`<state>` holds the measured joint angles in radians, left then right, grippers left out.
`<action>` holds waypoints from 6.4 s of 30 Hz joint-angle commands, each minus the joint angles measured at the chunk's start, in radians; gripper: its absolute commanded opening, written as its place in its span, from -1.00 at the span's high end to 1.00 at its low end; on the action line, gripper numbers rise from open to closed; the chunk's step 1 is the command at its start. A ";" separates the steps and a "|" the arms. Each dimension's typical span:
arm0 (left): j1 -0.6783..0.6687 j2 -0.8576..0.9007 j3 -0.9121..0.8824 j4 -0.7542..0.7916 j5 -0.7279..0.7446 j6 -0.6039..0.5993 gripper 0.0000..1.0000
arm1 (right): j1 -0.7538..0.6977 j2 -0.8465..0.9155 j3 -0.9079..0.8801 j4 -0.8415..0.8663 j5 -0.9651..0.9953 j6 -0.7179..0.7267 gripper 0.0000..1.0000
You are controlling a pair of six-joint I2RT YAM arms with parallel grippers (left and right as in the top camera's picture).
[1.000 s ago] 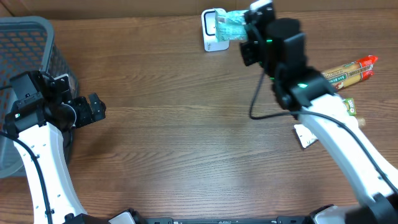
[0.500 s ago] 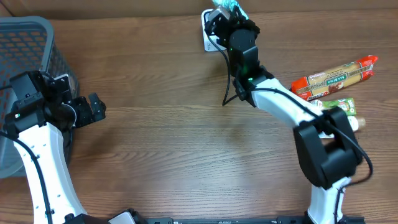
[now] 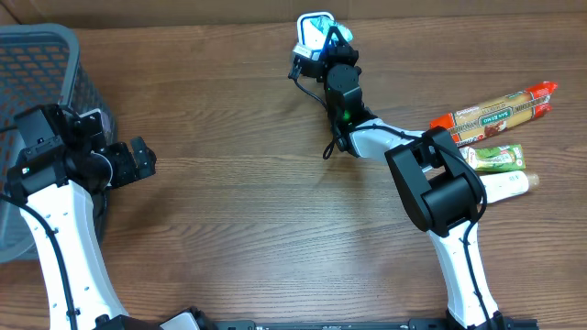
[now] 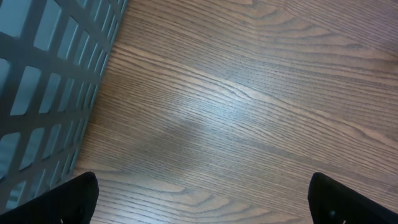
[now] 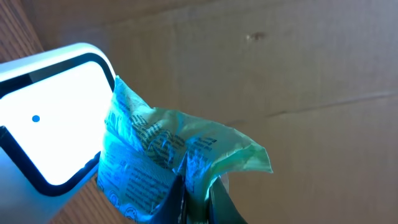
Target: Scan the item barcode
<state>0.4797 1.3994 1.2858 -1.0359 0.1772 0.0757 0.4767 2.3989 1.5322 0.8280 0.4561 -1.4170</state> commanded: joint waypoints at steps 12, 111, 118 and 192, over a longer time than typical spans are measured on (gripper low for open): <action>-0.002 0.006 0.010 0.001 -0.005 -0.020 -0.99 | -0.008 -0.016 0.058 0.011 -0.023 -0.084 0.93; -0.002 0.006 0.010 0.001 -0.005 -0.020 -0.99 | -0.606 -1.326 -0.188 -1.907 -0.778 1.455 -1.00; -0.002 0.006 0.010 0.000 -0.005 -0.020 -0.99 | -0.571 -1.485 -0.188 -1.967 -0.802 1.439 -1.00; -0.002 0.006 0.010 0.001 -0.005 -0.020 -0.99 | -0.482 -2.396 -1.525 -0.724 -0.689 1.442 -1.00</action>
<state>0.4797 1.3994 1.2858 -1.0351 0.1741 0.0757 -0.0135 0.0139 0.0185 0.1776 -0.2317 0.0235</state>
